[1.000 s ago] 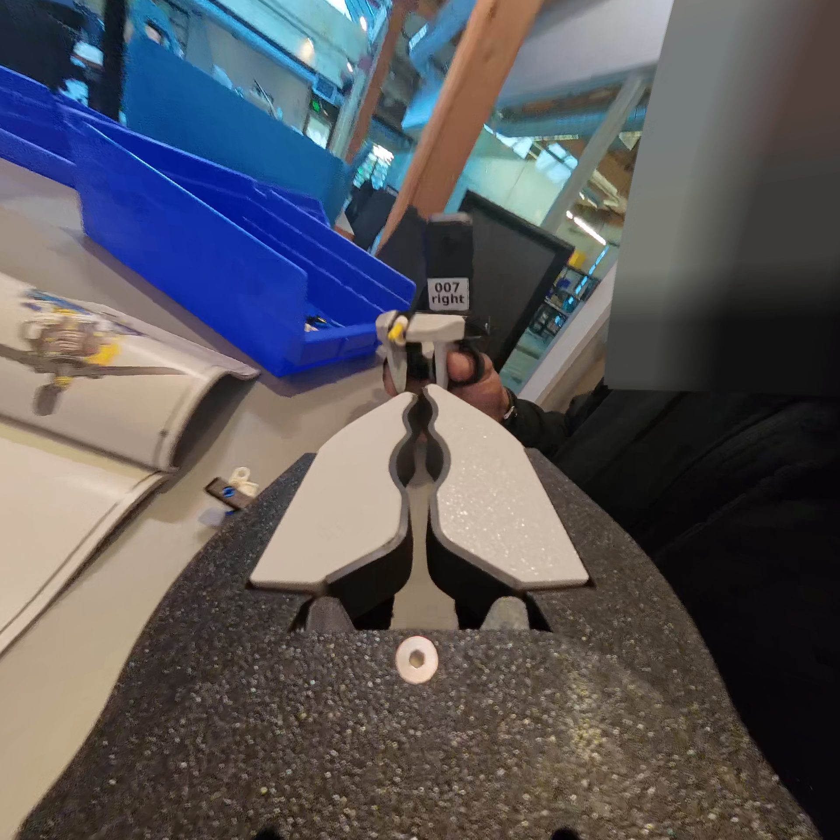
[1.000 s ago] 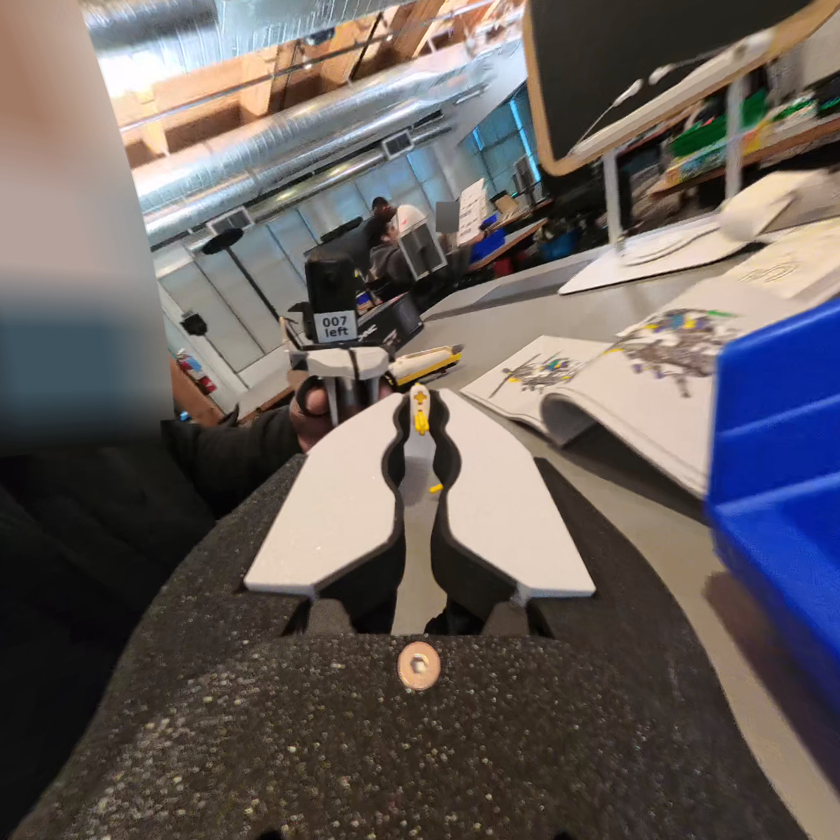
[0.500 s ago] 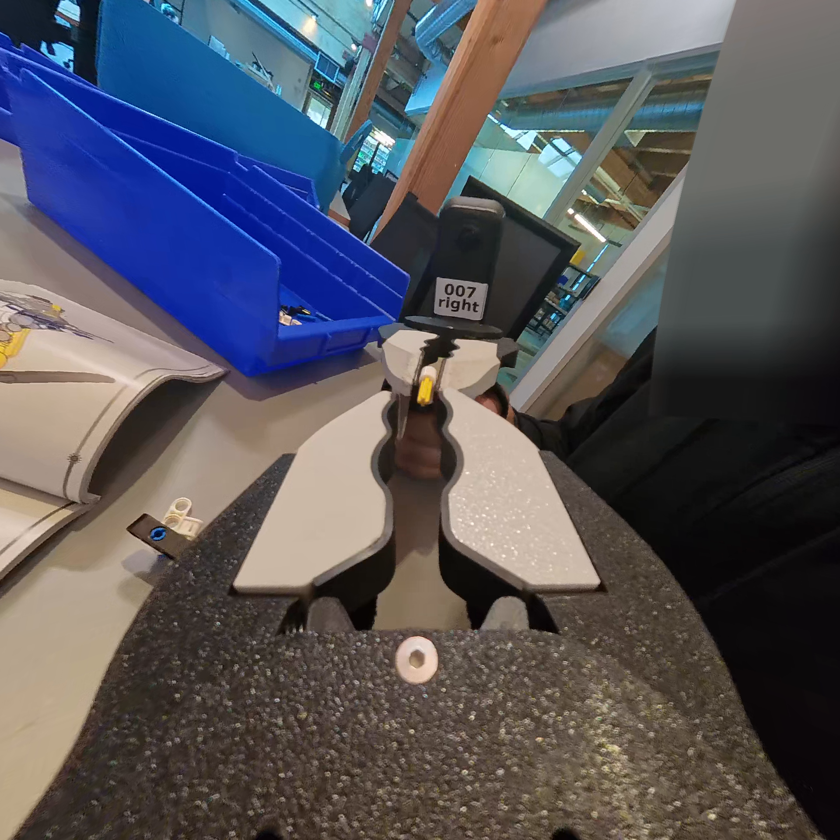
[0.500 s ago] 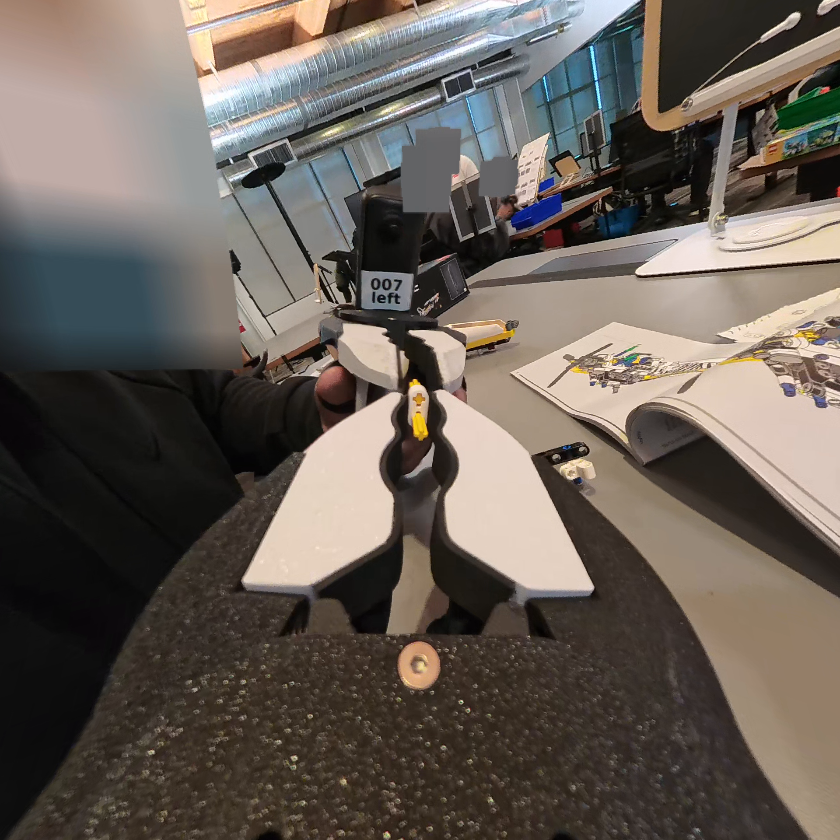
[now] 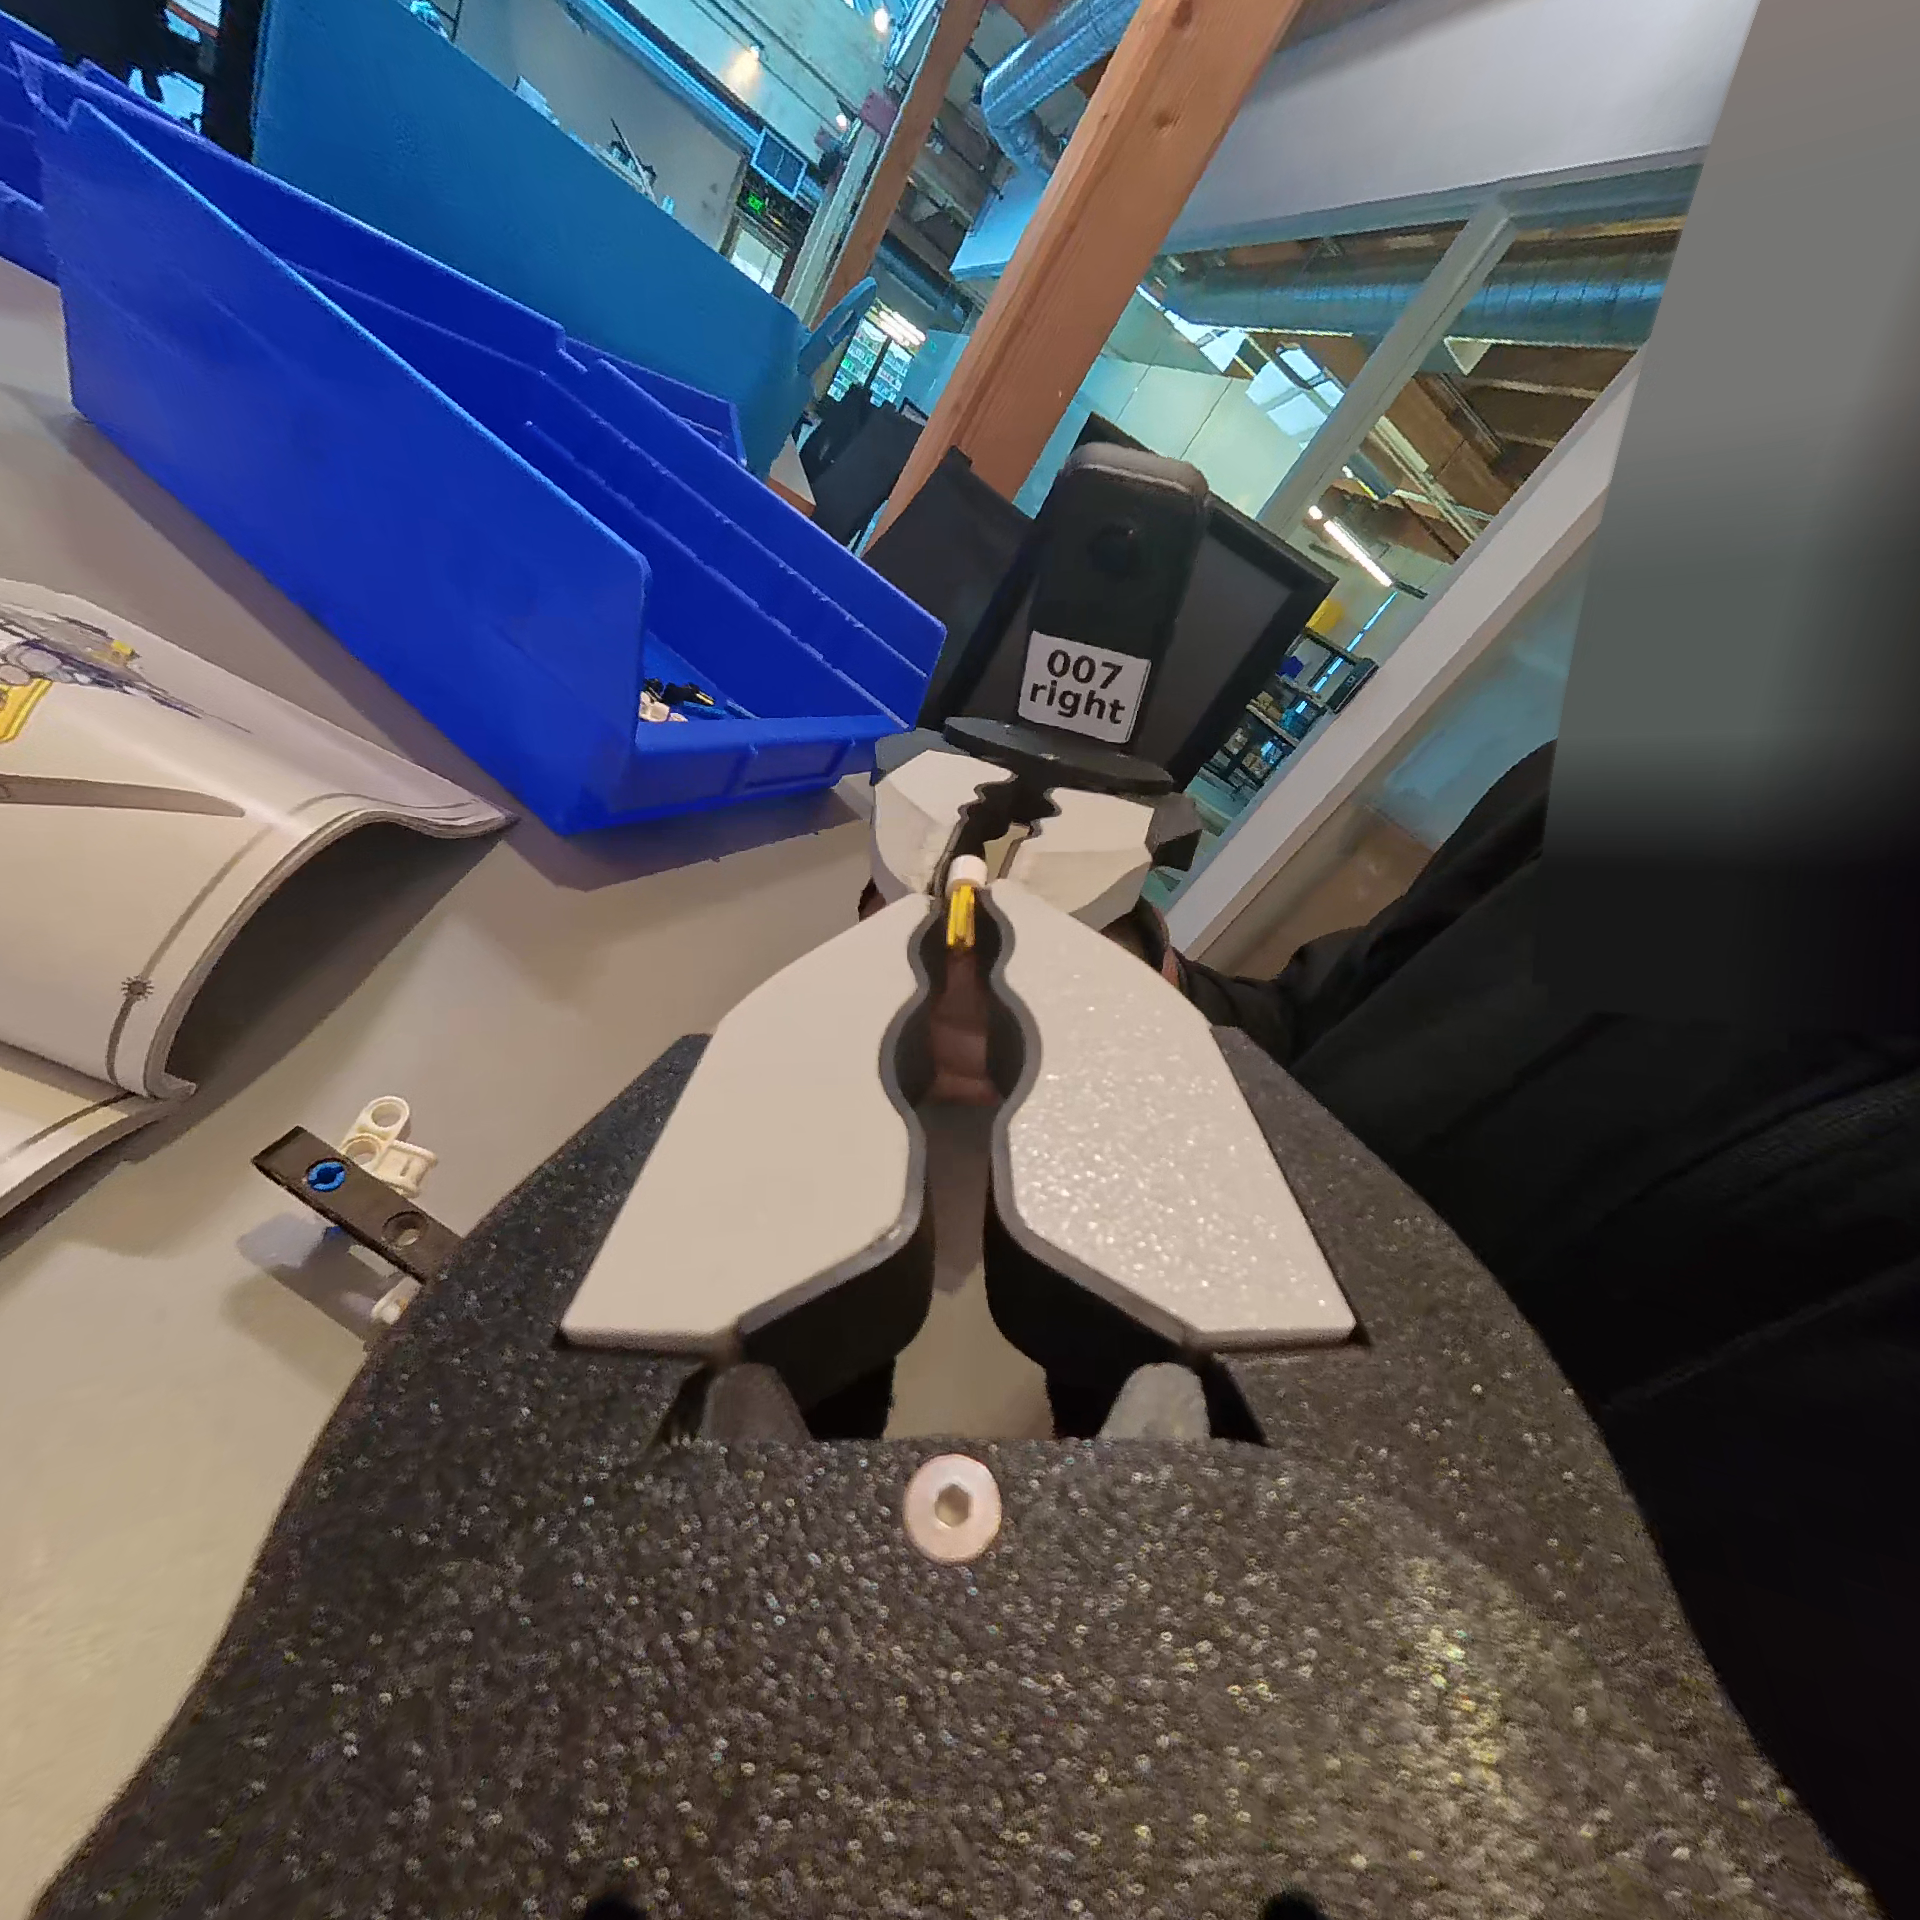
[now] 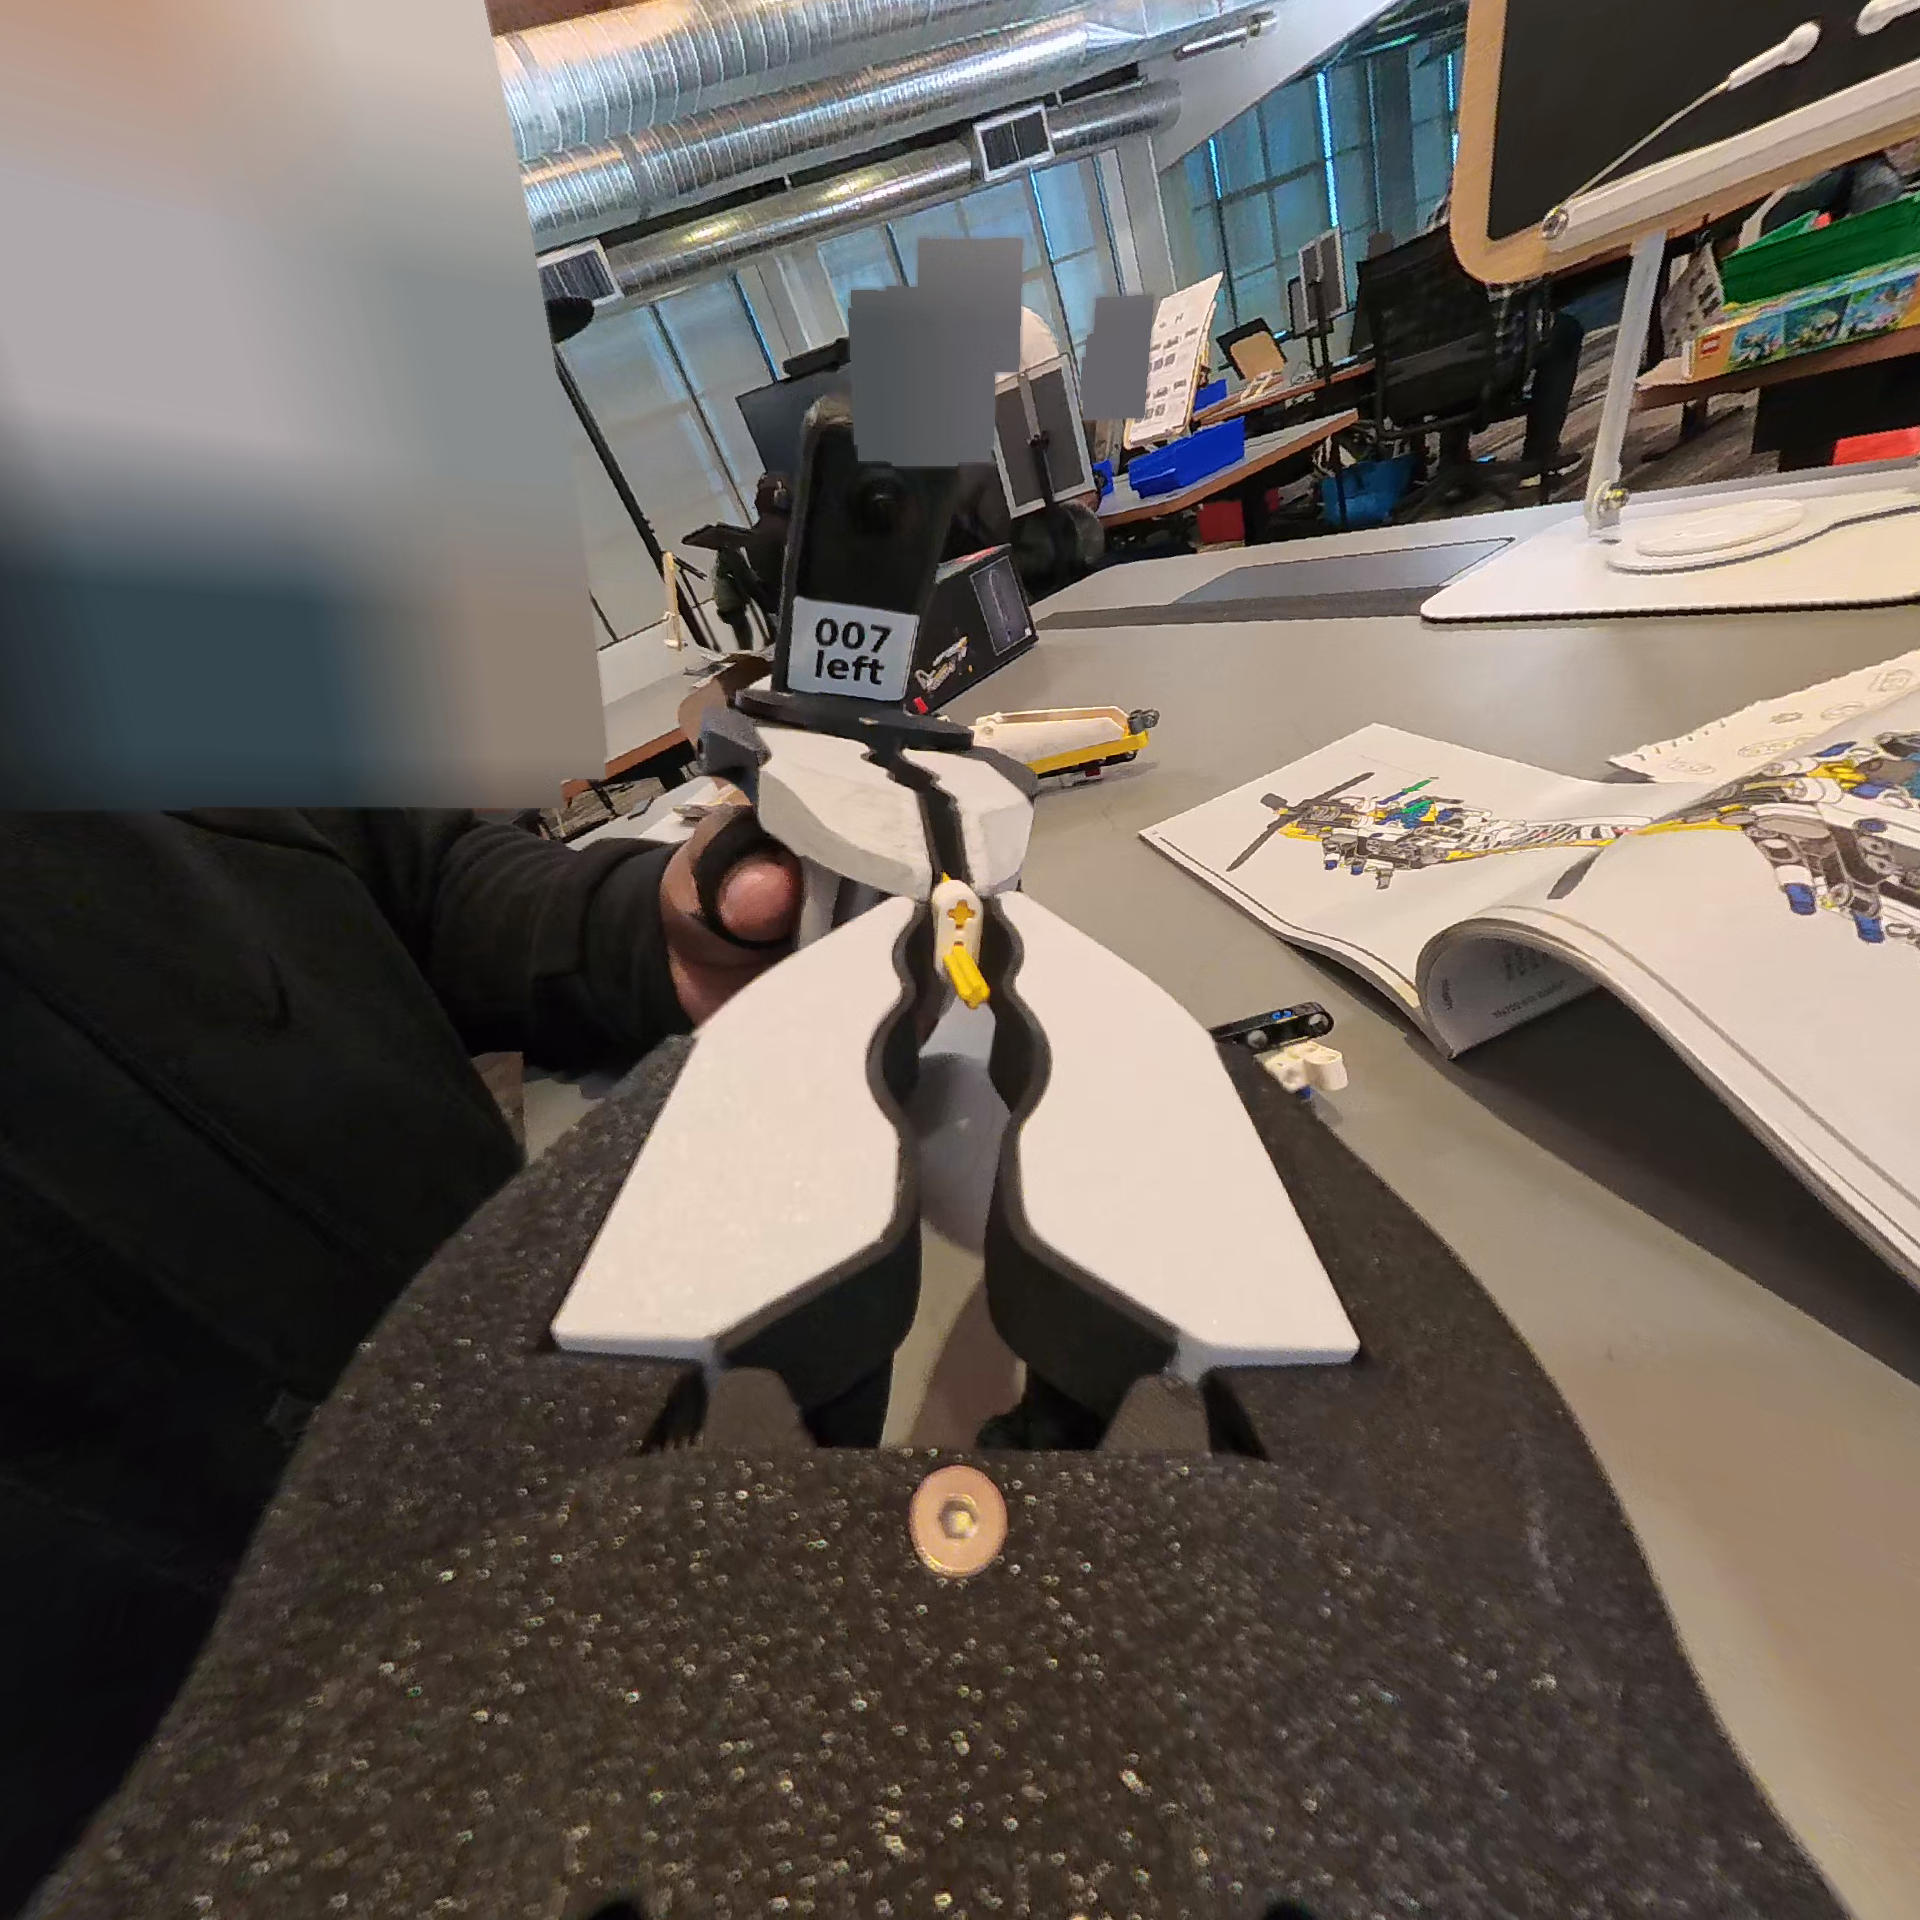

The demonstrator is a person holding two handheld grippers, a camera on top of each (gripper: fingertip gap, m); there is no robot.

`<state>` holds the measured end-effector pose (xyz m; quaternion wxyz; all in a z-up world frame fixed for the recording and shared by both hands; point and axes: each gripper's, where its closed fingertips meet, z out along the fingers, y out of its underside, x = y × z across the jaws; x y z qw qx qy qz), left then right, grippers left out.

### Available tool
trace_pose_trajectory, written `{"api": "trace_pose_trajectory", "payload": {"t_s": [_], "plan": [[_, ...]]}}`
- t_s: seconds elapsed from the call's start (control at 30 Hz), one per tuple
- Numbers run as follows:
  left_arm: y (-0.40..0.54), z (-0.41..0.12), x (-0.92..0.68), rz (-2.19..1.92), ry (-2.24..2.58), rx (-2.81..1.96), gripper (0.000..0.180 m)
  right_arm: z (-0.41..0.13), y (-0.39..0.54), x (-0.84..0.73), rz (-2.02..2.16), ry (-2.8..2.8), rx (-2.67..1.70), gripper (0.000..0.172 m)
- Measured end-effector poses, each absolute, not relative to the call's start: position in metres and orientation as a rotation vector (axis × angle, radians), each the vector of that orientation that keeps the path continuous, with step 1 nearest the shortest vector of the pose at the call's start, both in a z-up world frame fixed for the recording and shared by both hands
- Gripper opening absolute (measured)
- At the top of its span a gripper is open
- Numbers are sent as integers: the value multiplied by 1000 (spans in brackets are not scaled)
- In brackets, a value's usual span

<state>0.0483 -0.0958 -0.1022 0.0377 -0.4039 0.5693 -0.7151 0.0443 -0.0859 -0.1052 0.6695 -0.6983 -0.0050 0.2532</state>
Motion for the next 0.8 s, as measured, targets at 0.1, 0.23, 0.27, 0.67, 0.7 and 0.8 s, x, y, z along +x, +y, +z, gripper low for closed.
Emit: {"api": "trace_pose_trajectory", "payload": {"t_s": [0.1, 0.23, 0.27, 0.67, 0.7, 0.8], "plan": [[-95, -102, 47, -2229, 1740, -1240, 6, -104, -86, 43, 625, -1, -1571, 8], [-94, -101, 44, -2274, 1725, -1236, 6, -103, -86, 41, 648, 8, -1567, 8], [-94, -101, 44, -2282, 1720, -1236, 6, -103, -86, 40, 654, 14, -1567, 8], [-99, -96, 41, -2358, 1680, -1209, 5, -95, -93, 42, 649, 87, -1493, 8], [-94, -94, 43, -2364, 1636, -1218, 5, -88, -98, 58, 614, 165, -1421, 7], [-52, -91, 47, -2350, 1442, -1305, 5, -85, -129, 116, 539, 359, -1316, 8]]}}
